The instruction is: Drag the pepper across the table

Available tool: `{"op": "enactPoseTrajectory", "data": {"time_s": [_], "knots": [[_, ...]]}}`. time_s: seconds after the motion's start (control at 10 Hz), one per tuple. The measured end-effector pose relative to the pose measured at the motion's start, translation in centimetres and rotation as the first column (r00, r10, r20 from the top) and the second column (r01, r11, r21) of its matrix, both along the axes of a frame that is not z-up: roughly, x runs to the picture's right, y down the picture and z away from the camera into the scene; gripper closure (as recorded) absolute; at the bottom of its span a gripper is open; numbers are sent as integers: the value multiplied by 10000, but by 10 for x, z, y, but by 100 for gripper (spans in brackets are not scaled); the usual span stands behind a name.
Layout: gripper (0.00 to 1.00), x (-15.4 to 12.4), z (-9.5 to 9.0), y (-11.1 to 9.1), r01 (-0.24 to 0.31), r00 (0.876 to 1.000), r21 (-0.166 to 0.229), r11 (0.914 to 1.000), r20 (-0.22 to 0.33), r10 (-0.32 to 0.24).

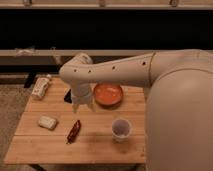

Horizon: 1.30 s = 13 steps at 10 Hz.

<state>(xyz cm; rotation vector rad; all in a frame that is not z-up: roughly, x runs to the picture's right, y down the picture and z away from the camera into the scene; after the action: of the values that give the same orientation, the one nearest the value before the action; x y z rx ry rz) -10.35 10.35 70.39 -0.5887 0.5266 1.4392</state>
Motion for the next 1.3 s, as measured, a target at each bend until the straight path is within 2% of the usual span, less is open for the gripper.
{"op": "enactPoseTrajectory", "data": {"time_s": [0.3, 0.5, 0.7, 1.0, 1.1, 1.3], "knots": [[35, -38, 23, 11, 92, 10000, 137, 9999, 10, -92], [35, -68, 52, 26, -23, 10000, 164, 9999, 51, 23], [35, -88, 80, 43, -116, 9999, 3, 9999, 45, 116], [35, -86, 115, 60, -430, 9987, -296, 9986, -281, 421], [35, -84, 122, 63, -579, 9976, -385, 9976, -389, 564], [35, -75, 123, 59, -868, 9948, -563, 9946, -590, 834]]}}
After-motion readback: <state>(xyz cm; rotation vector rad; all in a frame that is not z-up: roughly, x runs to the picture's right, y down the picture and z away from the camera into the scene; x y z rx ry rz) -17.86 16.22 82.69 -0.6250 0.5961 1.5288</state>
